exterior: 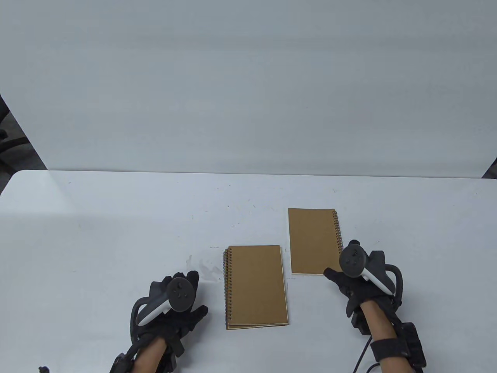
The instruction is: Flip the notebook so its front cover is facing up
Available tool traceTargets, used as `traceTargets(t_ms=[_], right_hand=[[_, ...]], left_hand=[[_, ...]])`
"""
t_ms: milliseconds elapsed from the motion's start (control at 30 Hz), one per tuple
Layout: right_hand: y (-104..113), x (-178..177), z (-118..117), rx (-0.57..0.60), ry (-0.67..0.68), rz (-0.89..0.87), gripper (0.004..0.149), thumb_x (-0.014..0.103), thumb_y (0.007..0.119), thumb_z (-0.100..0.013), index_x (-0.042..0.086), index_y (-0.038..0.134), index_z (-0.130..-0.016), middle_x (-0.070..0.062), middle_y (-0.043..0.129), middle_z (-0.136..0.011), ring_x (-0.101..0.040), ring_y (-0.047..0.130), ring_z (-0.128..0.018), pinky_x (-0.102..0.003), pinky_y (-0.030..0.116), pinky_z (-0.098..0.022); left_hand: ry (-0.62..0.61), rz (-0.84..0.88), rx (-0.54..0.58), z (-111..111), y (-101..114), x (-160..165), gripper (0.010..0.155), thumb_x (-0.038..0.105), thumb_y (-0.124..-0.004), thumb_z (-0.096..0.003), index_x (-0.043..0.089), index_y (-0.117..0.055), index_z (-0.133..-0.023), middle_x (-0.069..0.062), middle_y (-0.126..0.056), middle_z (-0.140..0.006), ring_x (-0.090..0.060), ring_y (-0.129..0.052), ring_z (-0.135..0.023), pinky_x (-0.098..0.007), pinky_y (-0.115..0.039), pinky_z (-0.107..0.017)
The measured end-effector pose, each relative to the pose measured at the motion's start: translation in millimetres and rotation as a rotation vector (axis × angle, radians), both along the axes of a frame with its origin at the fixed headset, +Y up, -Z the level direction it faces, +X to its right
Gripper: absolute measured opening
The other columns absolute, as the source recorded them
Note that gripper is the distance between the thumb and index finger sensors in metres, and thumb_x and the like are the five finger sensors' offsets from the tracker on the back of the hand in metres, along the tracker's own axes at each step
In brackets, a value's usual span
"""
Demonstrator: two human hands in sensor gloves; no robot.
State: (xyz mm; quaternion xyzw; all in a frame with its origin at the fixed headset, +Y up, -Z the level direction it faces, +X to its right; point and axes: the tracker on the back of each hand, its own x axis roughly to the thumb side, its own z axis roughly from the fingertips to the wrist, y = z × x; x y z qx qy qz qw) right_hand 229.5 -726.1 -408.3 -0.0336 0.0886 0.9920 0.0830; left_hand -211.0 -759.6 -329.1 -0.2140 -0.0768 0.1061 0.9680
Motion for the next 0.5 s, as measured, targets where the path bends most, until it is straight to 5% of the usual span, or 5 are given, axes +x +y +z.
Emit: traceTargets(t_ms=[267,400,500], right_hand=[[-30,-19,-67,-0.177,-0.196,0.004,0.111,0.057,0.074,-0.046,-0.016,0.013,-0.103,-0.041,0.062,-0.102,-0.059,0.072,-0.084,-0.074,0.049,-0.060],[-37,-43,-73,-0.060,-0.178,0.217,0.108,0.051,0.075,-0.044,-0.020,0.018,-0.102,-0.037,0.070,-0.099,-0.053,0.081,-0.081,-0.074,0.053,-0.060],[-38,-43,-76,-0.048,-0.206,0.140,0.105,0.045,0.079,-0.045,-0.020,0.021,-0.103,-0.039,0.070,-0.097,-0.051,0.082,-0.078,-0.077,0.051,-0.058]], left_hand=[[0.026,0.011,-0.047,-2,-3,-6,0.089,0.055,-0.061,-0.0586,0.027,0.005,-0.111,-0.022,-0.003,-0.118,-0.057,-0.008,-0.108,-0.077,-0.026,-0.070],[0.036,0.024,-0.051,-2,-3,-8,0.089,0.055,-0.061,-0.0586,0.027,0.005,-0.111,-0.022,-0.004,-0.118,-0.057,-0.008,-0.108,-0.077,-0.026,-0.070],[0.050,0.026,-0.059,-2,-3,-11,0.089,0.055,-0.061,-0.0587,0.026,0.005,-0.111,-0.022,-0.004,-0.118,-0.057,-0.007,-0.108,-0.076,-0.026,-0.070]])
